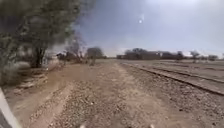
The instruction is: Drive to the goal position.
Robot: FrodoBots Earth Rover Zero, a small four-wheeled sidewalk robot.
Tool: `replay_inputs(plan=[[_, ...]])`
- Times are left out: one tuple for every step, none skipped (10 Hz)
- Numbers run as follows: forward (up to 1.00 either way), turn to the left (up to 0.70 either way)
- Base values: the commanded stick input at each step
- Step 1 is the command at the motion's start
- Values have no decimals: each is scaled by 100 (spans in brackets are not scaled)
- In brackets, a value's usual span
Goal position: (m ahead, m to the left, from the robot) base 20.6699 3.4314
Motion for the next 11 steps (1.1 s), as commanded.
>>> replay_inputs(plan=[[70,0],[70,0],[70,0],[70,0],[70,0],[70,0],[70,0],[70,0],[70,0],[70,-35],[70,-35]])
